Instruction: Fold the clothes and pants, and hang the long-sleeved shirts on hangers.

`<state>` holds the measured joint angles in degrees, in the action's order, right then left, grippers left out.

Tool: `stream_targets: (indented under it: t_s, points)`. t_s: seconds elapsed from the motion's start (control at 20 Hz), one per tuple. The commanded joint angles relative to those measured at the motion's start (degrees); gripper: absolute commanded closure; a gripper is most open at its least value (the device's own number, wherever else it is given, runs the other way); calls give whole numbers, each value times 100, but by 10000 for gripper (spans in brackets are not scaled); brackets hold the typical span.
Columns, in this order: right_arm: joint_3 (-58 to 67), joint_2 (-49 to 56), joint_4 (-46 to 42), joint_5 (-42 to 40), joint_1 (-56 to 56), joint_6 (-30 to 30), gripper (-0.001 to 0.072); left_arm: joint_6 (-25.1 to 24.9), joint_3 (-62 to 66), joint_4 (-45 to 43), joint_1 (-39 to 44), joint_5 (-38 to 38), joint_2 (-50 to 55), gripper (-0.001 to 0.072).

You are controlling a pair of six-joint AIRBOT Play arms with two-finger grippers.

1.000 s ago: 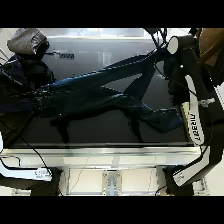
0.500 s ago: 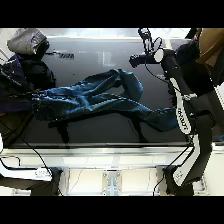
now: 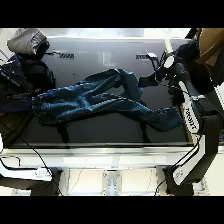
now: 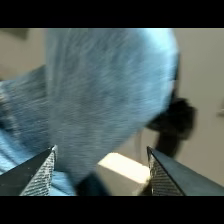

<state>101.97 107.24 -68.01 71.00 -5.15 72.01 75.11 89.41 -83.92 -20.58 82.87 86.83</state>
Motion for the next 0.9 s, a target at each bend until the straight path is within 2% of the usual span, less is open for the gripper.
stream_targets:
  t_s: [0.0,0.15,0.3,0.4,0.45,0.6,0.85]
  points:
    - [-413,13,341,-210,-256,-205,101,-50,7,46,0,-306,0,4]
    - [-415,76,-197,-197,-422,-203,101,-50,4,39,0,-546,26,4]
    - [-415,90,-208,-221,-306,-81,101,-37,7,42,-17,-874,105,5]
    - [-415,90,-214,-214,-260,-48,101,422,7,-17,-31,-1248,219,5]
    - [-417,92,-219,-210,-262,-48,101,590,4,-103,-37,-1198,319,5]
    - [-487,116,15,-323,-273,-92,87,612,4,-33,-48,-894,730,7]
    - [-940,118,212,-638,-273,-111,86,612,7,728,-46,-1167,1091,7]
